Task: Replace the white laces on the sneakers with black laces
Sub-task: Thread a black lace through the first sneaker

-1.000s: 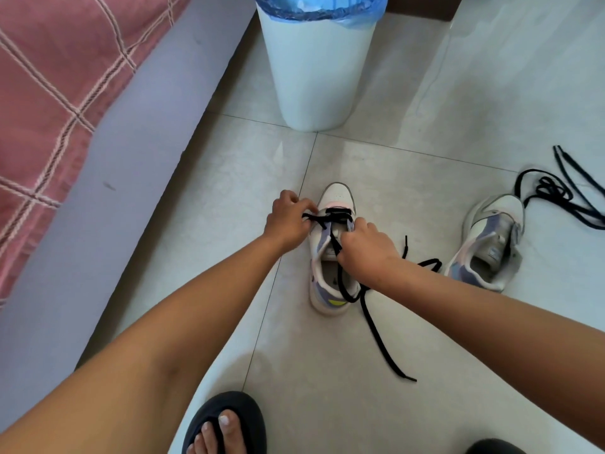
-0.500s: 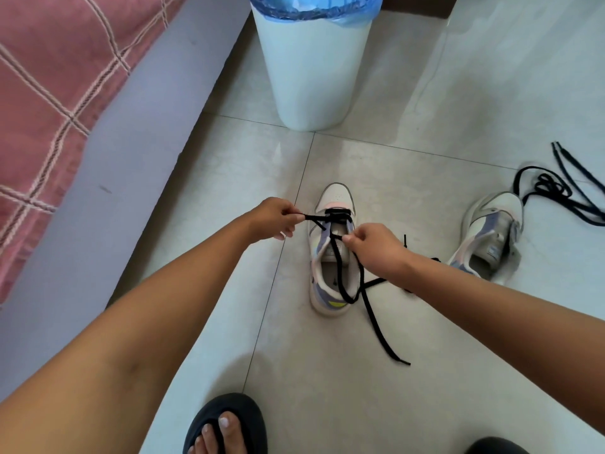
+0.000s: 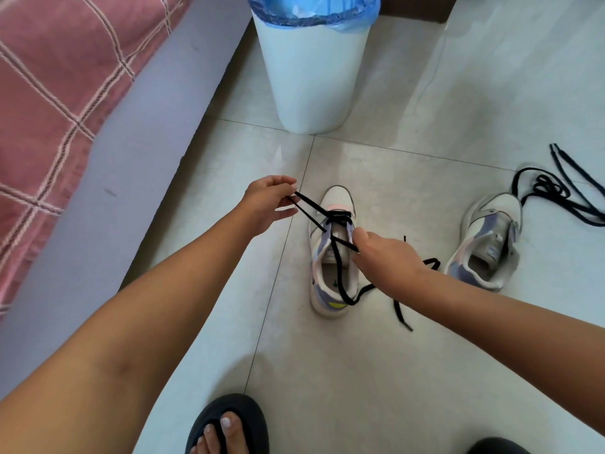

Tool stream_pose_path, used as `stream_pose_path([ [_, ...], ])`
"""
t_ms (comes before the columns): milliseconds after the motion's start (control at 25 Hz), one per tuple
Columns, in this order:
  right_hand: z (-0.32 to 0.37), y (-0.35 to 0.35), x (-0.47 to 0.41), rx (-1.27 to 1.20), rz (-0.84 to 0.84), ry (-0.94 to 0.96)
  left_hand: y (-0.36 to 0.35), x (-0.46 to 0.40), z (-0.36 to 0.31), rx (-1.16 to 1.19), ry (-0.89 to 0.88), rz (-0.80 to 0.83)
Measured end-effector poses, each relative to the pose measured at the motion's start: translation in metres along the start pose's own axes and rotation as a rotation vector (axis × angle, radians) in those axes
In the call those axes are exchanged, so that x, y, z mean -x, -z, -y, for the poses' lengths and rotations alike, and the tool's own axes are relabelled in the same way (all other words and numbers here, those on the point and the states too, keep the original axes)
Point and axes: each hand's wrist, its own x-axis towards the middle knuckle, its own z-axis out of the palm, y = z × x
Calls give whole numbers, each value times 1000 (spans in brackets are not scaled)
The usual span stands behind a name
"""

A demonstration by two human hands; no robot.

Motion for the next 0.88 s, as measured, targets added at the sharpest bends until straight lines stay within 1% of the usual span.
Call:
stream_pose_path([
  [80,0,-3,0,137,-13,28,-4,1,-2,74,-6,8],
  [160,-1,-5,2,158,8,19,-6,3,-1,53,-22,6],
  [360,2,-14,7,120,31,35,0,4,6,-165,-104,-75],
  [480,1,-11,8,59,36,19,4,4,8,-254,-132,-117],
  [560,0,-10,8,48,33,24,6,6,8,-280,-122,-114],
  [640,0,-11,9,43,27,32,9,7,7,-216,-79,-69],
  [800,-1,-12,9,18,22,32,9,10,3,250,105,159],
  [880,-1,-12,8,20,20,31,5,11,6,308,163,181],
])
